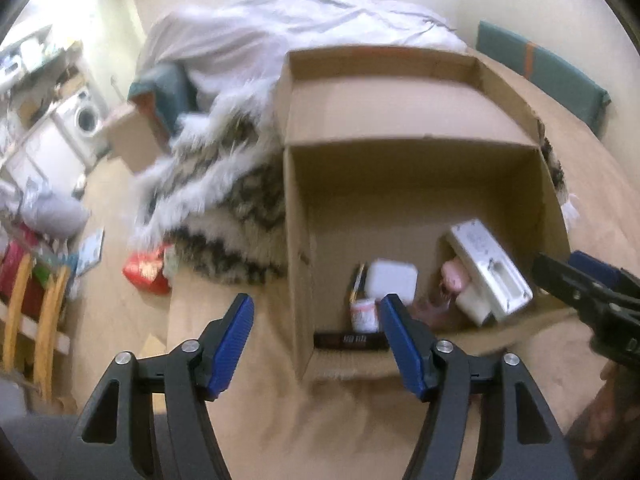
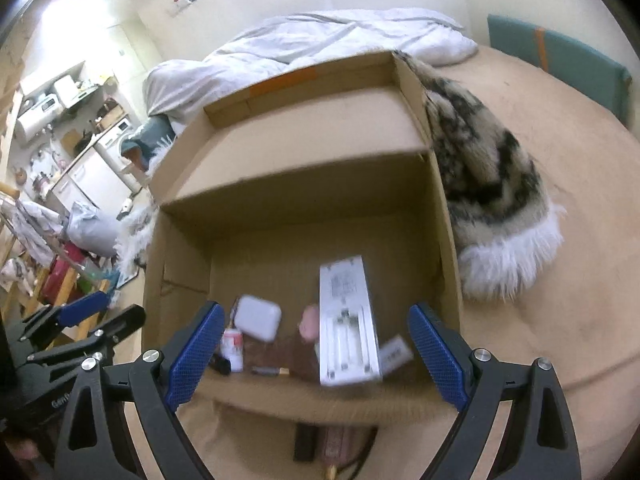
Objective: Organize rigid objects
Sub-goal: 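Withdraw both open tools from the box toward the items beside it, then grasp the pink perfume bottle with right tool while left tool grasps black flashlight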
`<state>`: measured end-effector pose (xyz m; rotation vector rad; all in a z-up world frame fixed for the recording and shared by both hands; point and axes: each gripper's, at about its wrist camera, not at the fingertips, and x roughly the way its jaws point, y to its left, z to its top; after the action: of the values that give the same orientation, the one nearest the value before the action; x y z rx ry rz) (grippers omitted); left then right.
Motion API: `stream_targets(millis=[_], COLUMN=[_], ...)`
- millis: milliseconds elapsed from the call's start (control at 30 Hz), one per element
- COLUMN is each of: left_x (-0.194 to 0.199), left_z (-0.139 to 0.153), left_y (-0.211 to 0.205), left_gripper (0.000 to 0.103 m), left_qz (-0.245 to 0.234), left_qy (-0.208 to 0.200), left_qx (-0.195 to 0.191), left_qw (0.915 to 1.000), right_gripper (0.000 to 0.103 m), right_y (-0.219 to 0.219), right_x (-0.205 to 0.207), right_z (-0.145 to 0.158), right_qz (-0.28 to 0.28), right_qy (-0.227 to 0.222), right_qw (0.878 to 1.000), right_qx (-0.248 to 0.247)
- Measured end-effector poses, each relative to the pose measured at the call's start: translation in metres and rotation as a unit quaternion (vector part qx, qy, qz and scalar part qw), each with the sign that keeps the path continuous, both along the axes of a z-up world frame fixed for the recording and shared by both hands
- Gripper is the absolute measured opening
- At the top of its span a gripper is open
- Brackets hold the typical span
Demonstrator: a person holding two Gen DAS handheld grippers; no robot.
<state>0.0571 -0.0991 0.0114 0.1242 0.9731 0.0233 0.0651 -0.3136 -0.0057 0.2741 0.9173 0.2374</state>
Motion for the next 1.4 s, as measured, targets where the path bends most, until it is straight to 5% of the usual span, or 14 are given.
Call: stream_targets(millis=[567, 867, 967, 1067, 1133, 1400], left_x=[-0.027, -0.023, -0.023, -0.023, -0.023, -0.021], left_z=[-0.037, -0.057, -0.057, -0.057, -0.058, -0.062], left_y=[0.026, 0.019, 0.017, 0.015, 0.016, 0.018], left_gripper=[0.065, 0.065, 0.065, 0.065, 0.065, 0.065], left_qz=[0.053, 0.05, 0.046, 0.042, 0.042, 0.048], left_qy=[0.062, 0.101, 0.104, 0.105, 0.107, 0.116], left_qx=[-0.029, -0.013, -0.019, -0.018, -0.018, -0.023], left_qw=[0.9963, 0.9935, 0.9933, 0.9934, 0.9932, 0.9918], right_gripper=[0.099, 0.098, 0.081, 0.077, 0.057, 0.055], right_y=[-0.01, -0.028, -0.018, -0.007, 0.002, 0.025], right_x=[-0.046, -0.036, -0.031, -0.027, -0.024, -0.026], right_z=[-0.038, -0.103, -0.107, -0.115, -0.114, -0.101], right_qz=[-0.018, -0.071, -0.053, -0.044, -0.038, -0.003], right_qy=[0.101, 0.243, 0.248, 0.257, 0.253, 0.216], right_qw=[0.995, 0.967, 0.967, 0.965, 0.966, 0.976], right_qx=[0.014, 0.026, 0.022, 0.008, -0.026, -0.03])
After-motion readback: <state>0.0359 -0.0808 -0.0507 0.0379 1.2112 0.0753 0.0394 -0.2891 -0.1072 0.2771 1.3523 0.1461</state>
